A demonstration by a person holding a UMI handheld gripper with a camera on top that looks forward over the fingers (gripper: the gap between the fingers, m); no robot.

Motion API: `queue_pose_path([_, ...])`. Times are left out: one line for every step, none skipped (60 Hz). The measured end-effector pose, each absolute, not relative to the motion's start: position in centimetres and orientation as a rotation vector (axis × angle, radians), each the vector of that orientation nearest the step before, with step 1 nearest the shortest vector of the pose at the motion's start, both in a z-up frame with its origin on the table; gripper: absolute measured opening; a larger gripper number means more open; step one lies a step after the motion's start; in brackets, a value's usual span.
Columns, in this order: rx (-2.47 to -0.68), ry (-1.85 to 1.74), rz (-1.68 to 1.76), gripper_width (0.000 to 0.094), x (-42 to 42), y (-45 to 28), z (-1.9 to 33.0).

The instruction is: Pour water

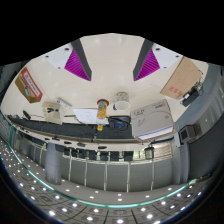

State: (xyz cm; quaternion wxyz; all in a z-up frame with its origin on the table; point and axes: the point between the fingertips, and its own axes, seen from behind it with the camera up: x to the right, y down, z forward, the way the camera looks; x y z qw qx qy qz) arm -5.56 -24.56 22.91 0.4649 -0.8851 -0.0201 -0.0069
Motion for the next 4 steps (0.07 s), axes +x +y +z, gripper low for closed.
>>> queue_pose_path([-2.174,-0.046,-0.019,0.0861,-5.48,-24.74,22.94])
queue_pose_path([-2.172,-0.043,-0.021,0.0862,-5.4,-24.87,22.99])
queue_pose_path([-2.169,-0.041,-0.023,0.0861,-5.33,-24.96,23.08])
queue_pose_path([-2.166,-0.041,-0.025,0.086,-5.28,-25.06,23.17])
